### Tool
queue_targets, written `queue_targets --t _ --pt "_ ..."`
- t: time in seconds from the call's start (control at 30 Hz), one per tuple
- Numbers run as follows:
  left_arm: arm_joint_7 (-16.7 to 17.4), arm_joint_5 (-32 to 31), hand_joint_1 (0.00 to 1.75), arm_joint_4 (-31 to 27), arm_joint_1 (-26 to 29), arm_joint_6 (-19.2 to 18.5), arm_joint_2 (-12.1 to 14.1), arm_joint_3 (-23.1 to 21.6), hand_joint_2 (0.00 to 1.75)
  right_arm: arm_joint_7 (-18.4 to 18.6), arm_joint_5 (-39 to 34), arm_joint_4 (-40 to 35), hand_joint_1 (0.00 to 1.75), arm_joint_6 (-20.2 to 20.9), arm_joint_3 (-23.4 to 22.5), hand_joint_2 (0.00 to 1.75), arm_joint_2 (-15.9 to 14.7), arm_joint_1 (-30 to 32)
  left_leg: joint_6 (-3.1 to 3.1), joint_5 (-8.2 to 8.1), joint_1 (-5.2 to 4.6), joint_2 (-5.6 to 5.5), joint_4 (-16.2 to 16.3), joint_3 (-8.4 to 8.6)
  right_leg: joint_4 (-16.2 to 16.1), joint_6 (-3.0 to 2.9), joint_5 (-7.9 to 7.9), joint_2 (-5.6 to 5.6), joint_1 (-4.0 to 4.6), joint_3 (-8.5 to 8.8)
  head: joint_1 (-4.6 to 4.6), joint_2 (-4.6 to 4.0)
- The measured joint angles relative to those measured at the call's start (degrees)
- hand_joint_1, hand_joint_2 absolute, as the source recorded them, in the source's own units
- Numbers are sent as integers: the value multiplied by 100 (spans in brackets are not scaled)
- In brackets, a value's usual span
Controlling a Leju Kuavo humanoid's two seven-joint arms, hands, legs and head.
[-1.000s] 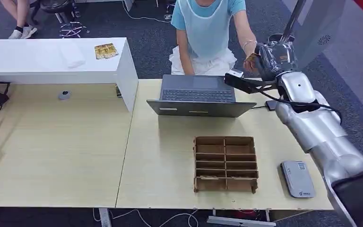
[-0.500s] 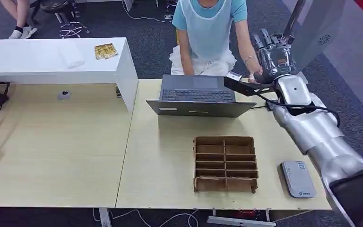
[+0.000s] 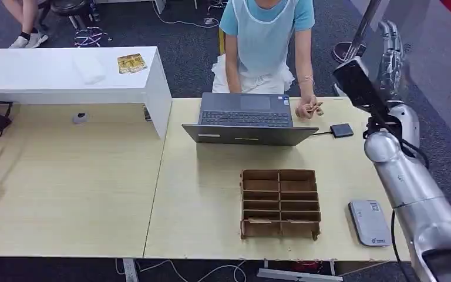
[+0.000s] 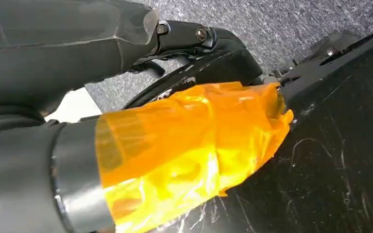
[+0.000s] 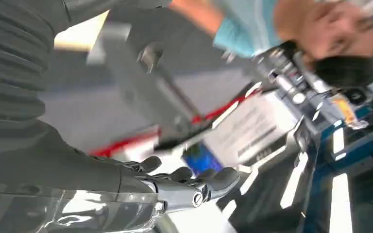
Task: Pass the card to the sensor for recognition and then transmit it.
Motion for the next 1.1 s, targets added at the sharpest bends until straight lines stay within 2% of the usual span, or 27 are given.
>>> queue_targets --t 0.13,0.27,0.43,0.53,0.6,0.7,0.73,0.83,0.93,1.03,1.1 --pt "-2 136 0 0 2 13 -28 120 0 -430 -1383 -999 0 445 -590 175 121 819 0 0 2 -26 0 -3 -2 4 -7 -28 2 1 -2 0" --pt "-2 181 0 0 10 20 -33 221 0 -835 -2004 -1969 0 824 -1144 175 119 1773 2 -2 2 -38 0 -9 -3 6 -9 -37 2 3 0 2" --pt "-33 238 0 0 31 105 -77 329 0 -1442 -2860 -3248 0 1363 -1696 175 197 3330 4 -11 1 -50 0 -15 -8 13 -22 -47 1 3 -7 0" --pt "-13 262 0 0 42 127 -87 409 0 -1579 -4024 -4070 0 2321 -2021 175 425 4358 9 -19 1 -50 0 -14 -8 12 -31 -49 1 5 -7 0" --pt "9 262 0 0 43 146 -94 457 0 -1701 -4154 -4470 0 2669 -2100 175 605 4952 8 -20 2 -48 -2 -14 -8 9 -33 -48 2 4 -2 0" --pt "53 262 0 0 40 177 -116 496 0 -1966 -3816 -4911 0 2777 -2100 175 875 5715 8 -23 2 -46 -4 -11 -8 6 -38 -46 3 3 0 0" --pt "66 262 0 0 40 188 -122 509 0 -2093 -3554 -5036 0 2669 -2073 175 971 5956 8 -23 2 -46 -5 -11 -7 5 -39 -46 2 4 -4 0" --pt "120 251 0 0 39 205 -129 546 0 -2462 -2360 -5313 0 1899 -1852 175 1181 6587 7 -25 2 -42 -8 -11 -6 5 -43 -44 2 6 -4 0" --pt "131 223 0 0 34 214 -140 568 0 -2545 -1237 -5418 0 900 -1522 175 1262 6953 3 -28 2 -29 -8 -5 -6 5 -43 -29 1 7 -2 0" --pt "155 133 0 0 30 243 -140 570 0 -2337 82 -5387 0 -259 -1100 175 1218 7071 3 -28 1 -20 -8 -2 -7 5 -42 -25 0 10 0 0" --pt "155 63 0 0 27 243 -140 568 0 -1900 988 -5328 0 -982 -724 175 1098 7078 3 -28 0 -17 -8 2 -7 6 -42 -22 -2 16 0 0"
